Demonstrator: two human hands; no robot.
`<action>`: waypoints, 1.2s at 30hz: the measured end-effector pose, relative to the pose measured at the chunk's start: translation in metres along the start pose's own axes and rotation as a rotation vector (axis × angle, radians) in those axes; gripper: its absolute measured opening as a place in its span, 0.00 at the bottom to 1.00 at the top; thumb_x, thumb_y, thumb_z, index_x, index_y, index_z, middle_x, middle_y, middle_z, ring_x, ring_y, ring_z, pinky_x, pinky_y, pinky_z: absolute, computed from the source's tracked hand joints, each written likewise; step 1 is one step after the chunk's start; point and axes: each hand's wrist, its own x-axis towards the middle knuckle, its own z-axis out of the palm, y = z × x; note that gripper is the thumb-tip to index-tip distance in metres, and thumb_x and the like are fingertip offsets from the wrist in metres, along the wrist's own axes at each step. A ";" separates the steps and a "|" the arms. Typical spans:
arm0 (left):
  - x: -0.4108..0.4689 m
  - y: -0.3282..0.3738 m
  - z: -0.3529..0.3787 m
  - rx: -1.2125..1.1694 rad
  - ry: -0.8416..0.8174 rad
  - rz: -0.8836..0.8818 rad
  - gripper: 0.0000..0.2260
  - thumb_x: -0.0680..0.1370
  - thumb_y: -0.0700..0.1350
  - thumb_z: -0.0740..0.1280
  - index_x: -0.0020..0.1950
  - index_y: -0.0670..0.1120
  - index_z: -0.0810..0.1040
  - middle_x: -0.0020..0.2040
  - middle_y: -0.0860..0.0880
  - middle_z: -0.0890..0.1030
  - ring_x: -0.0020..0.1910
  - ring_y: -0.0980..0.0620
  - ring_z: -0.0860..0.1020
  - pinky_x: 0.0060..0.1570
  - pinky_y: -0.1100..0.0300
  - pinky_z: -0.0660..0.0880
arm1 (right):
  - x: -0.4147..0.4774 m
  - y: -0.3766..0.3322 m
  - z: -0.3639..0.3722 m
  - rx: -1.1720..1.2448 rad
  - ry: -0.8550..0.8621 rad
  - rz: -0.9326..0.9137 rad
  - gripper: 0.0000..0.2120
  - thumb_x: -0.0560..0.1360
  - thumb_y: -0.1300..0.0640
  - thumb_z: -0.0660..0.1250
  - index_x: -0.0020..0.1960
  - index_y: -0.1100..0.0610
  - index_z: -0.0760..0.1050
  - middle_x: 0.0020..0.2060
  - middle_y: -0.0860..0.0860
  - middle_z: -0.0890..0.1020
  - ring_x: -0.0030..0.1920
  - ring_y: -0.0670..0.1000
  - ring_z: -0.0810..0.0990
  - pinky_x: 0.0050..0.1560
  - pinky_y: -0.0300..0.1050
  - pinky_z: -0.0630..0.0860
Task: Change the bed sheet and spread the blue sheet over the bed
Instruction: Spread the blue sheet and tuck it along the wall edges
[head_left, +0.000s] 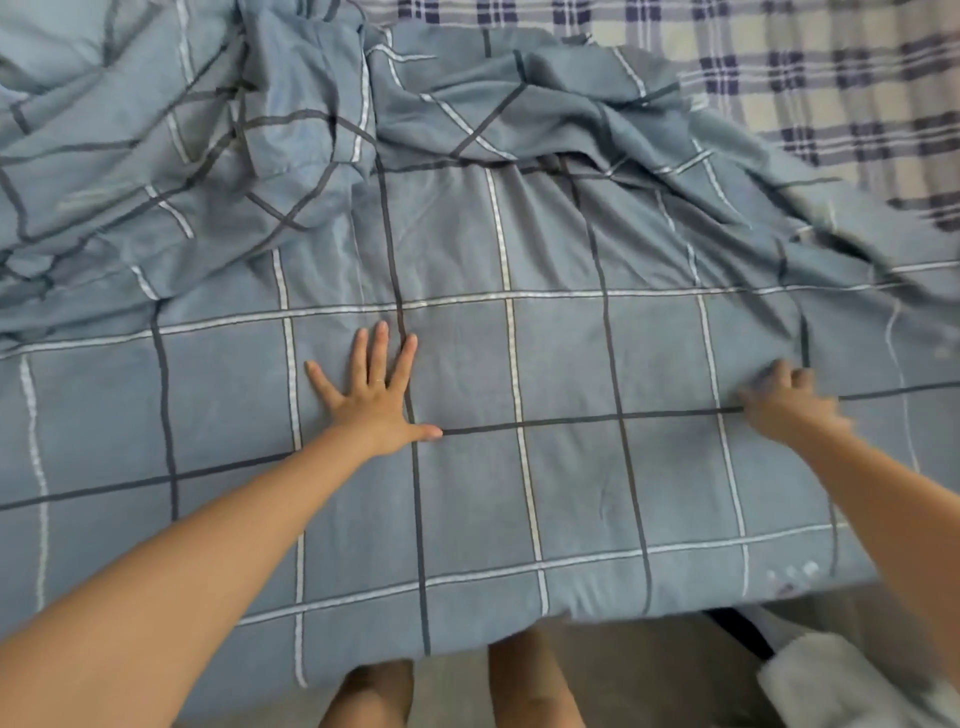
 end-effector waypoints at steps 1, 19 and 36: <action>-0.002 0.002 -0.002 -0.015 -0.013 -0.023 0.53 0.68 0.73 0.61 0.67 0.56 0.20 0.67 0.49 0.18 0.70 0.46 0.23 0.61 0.25 0.37 | -0.013 0.005 0.011 -0.048 0.022 -0.073 0.32 0.78 0.42 0.54 0.77 0.51 0.48 0.76 0.53 0.52 0.74 0.62 0.54 0.70 0.64 0.55; 0.000 0.282 -0.004 -0.445 0.062 -0.178 0.39 0.78 0.56 0.64 0.78 0.45 0.42 0.76 0.39 0.35 0.76 0.40 0.37 0.67 0.31 0.48 | 0.144 0.100 -0.095 0.080 0.443 -0.351 0.18 0.78 0.55 0.60 0.64 0.63 0.70 0.66 0.62 0.66 0.64 0.64 0.66 0.57 0.61 0.71; 0.122 0.323 -0.230 0.003 0.537 -0.178 0.45 0.73 0.28 0.62 0.78 0.57 0.42 0.76 0.47 0.30 0.46 0.40 0.73 0.37 0.52 0.71 | 0.189 -0.012 -0.126 -0.187 0.242 -0.948 0.17 0.78 0.63 0.60 0.66 0.60 0.64 0.58 0.56 0.77 0.55 0.58 0.79 0.43 0.47 0.70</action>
